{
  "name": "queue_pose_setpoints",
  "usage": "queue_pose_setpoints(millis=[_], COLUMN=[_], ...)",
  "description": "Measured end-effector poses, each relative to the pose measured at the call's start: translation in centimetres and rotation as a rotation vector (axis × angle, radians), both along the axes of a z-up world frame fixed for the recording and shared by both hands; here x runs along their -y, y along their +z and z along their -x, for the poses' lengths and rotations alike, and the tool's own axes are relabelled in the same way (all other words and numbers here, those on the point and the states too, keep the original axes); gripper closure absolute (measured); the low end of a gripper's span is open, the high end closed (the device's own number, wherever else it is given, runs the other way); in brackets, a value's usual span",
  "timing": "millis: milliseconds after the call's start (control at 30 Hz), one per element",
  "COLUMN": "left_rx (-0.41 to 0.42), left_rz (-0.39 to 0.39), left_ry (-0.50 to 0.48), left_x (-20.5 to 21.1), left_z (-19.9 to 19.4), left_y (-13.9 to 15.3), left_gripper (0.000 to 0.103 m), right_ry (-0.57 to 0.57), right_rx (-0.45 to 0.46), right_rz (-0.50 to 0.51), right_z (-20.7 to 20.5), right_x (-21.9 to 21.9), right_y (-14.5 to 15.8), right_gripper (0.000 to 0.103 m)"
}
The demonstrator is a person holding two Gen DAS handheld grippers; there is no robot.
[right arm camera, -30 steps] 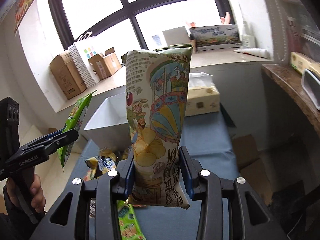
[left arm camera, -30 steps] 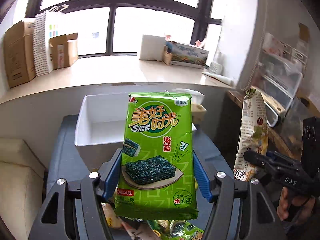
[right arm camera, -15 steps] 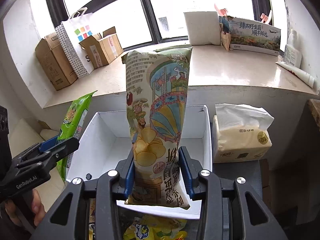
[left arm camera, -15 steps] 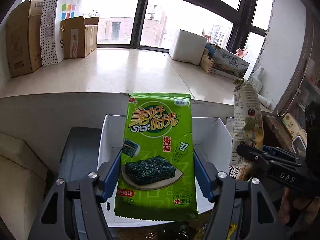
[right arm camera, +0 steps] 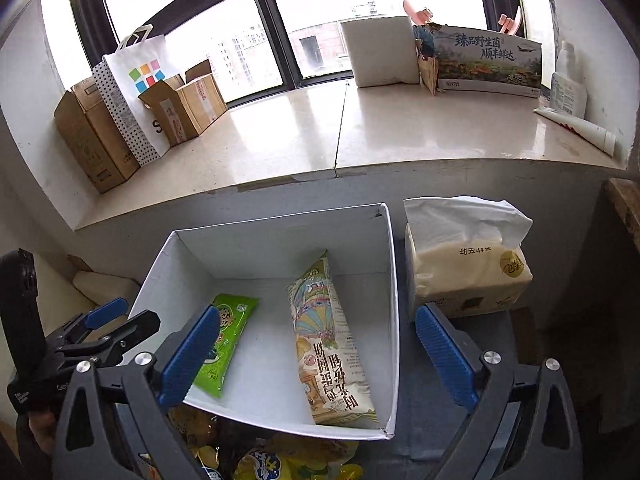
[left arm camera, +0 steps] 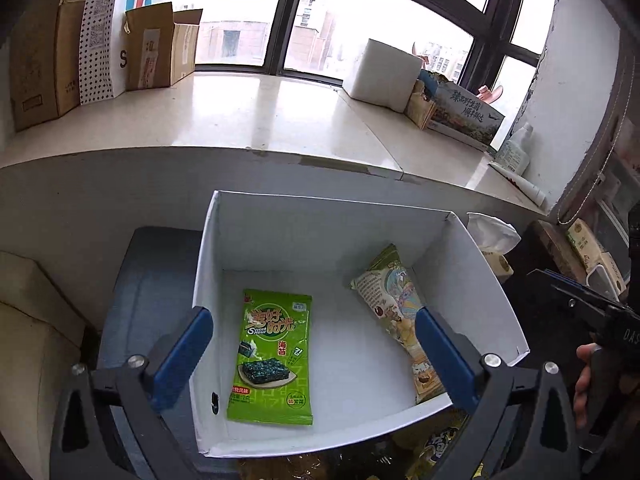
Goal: Organize snacks
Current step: 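Withdraw both tools from the box back toward the snack pile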
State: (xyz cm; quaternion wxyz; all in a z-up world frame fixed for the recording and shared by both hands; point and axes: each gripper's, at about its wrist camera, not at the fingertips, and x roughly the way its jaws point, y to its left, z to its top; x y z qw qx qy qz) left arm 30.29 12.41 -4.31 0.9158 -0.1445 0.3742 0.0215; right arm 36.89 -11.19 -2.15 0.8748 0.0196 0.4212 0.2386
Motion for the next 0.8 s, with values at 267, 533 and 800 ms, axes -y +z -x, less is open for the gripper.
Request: queue_pose_setpoints(millis=[267, 533, 800], left_rx=[0.126, 0.127, 0.079], left_rz=[0.039, -0.045, -0.107], left_ry=[-0.089, -0.089, -0.062], left_x=[1.9, 4.2, 6.3], left_z=[7.1, 15.6, 24.5], left_y=[3.1, 3.4, 1.0], left_gripper=[0.000, 0.000, 0.000], right_ry=[0.033, 0.129, 0.253], right_rx=[0.070, 0.209, 0.160], right_rz=[-0.046, -0.034, 0.155], right_z=[6.0, 17.0, 26.3], right_x=[1.7, 3.6, 3.4], right_y=[1.7, 1.9, -4.2], right_gripper=[0.000, 0.000, 0.000])
